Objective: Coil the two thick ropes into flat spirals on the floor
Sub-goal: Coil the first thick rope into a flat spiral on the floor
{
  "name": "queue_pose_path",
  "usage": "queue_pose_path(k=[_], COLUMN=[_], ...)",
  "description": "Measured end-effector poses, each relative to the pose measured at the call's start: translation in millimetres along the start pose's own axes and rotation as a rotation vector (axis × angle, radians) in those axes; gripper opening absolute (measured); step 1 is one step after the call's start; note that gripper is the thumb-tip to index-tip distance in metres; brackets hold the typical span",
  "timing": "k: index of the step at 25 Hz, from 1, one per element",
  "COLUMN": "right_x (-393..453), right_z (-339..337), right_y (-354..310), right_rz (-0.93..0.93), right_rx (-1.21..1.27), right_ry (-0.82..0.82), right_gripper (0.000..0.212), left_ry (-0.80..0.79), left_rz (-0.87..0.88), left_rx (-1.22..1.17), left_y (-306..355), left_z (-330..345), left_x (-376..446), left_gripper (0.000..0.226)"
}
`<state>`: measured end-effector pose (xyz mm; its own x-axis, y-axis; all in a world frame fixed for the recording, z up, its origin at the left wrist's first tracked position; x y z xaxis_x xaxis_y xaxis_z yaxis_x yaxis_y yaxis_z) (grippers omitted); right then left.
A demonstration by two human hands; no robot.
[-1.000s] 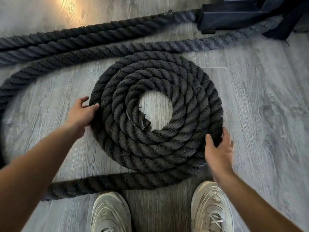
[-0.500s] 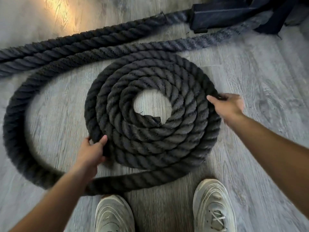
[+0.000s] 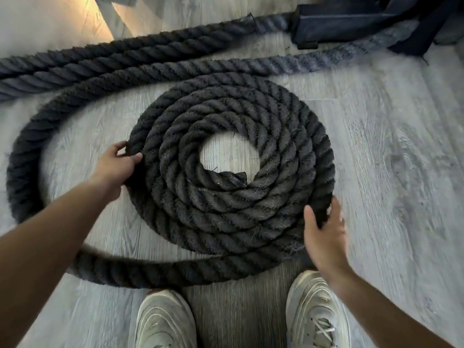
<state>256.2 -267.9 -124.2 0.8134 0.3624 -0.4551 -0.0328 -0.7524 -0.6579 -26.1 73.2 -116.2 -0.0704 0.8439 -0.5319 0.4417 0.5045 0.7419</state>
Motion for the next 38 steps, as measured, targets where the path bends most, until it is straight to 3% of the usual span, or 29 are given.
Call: queue_pose_path(k=[7,14,18,23,26,30,34,38], right_x=[54.2,140.8,94.1,-0.5,3.9,63.2,139.1,138.5], right_z=[-10.9,-27.4,-12.2,-8.5,-7.8,-14.4,-36.1,-33.7], right_y=[-21.4,-77.3,-40.7,2.0,-0.3,-27.4,-68.8,-64.8], right_rz=[-0.093,-0.137,-0.066,0.005,0.006,0.043,-0.059,-0.034], right_rx=[-0.116,-0.106,-0.119,-0.096,-0.136,-0.156,-0.175,-0.168], right_ry=[-0.059,0.088,0.130,0.039,0.004,-0.031,0.034,0.092], right_gripper=[0.064,0.053,0.063,0.071,0.069,0.065,0.058,0.064], left_ry=[0.043,0.029,0.119,-0.018,-0.009,0.012,0.054,0.030], left_rz=[-0.033,-0.249,-0.073,0.031,0.078,0.014,-0.099,-0.231], left_rx=[0.025,-0.183,-0.015,0.094,0.195,0.117,0.089,0.130], left_y=[-22.7,-83.5,-56.1,-0.6,-0.1,-25.6,-75.1,-87.7], left_z=[0.9,14.7,-8.8,0.1,4.5,4.4,9.7,29.0], left_x=[-22.2,-122.5,-74.4,-3.9,4.7,-23.2,-75.9,-98.9], left_gripper=[0.057,0.072,0.087,0.057,0.056,0.062,0.075,0.082])
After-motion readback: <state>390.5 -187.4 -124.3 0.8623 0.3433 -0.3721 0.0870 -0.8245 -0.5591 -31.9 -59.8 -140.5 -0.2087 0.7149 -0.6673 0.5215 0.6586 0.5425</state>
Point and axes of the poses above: each hand's wrist, its own x-axis towards the middle knuckle, its own z-axis out of the palm, y = z × x, the point moved 3 cm from there along x, towards the middle knuckle, and after that the axes turned 1 degree about y, right-handed, at the moved point
